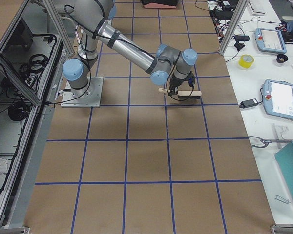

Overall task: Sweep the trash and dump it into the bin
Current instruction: 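Tip the dustpan with the left gripper to dump contents into the bin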

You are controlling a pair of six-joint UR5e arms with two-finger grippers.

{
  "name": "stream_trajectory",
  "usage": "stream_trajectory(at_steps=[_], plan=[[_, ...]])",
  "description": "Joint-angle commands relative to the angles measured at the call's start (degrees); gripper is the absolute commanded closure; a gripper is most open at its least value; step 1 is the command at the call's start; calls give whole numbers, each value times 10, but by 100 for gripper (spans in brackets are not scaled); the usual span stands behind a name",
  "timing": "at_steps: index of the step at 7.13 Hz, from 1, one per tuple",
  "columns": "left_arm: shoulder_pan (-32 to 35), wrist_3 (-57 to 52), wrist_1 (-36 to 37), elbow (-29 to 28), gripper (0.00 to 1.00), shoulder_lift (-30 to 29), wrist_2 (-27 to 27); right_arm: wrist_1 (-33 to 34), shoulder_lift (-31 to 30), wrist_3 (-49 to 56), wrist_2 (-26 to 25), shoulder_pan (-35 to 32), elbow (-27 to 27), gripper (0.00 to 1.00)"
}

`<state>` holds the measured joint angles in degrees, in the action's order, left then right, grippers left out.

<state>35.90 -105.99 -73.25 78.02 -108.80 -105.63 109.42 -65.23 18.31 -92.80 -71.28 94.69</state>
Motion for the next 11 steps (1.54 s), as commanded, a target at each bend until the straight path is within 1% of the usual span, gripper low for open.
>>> stream_trajectory(at_steps=[1,2,3,4,7,8,9,10,11], plan=[[68,-69,51,0,100,-7,-151,1,0,1,-10,2,2,100],[79,-136,81,0,100,-12,-160,1,0,9,-11,2,3,100],[80,-190,130,5,100,-25,-161,0,0,11,-13,2,3,100],[83,-201,142,6,100,-26,-161,0,0,12,-27,2,3,100],[96,-221,141,3,100,-24,-169,0,0,16,-35,3,3,100],[99,-217,140,1,100,-19,-151,0,0,15,-36,3,4,100],[104,-219,126,5,100,-6,-81,1,1,14,-36,3,4,100],[108,-218,70,7,100,10,6,0,2,14,-36,3,4,100],[126,-223,42,8,100,14,56,0,6,11,-36,3,3,100]])
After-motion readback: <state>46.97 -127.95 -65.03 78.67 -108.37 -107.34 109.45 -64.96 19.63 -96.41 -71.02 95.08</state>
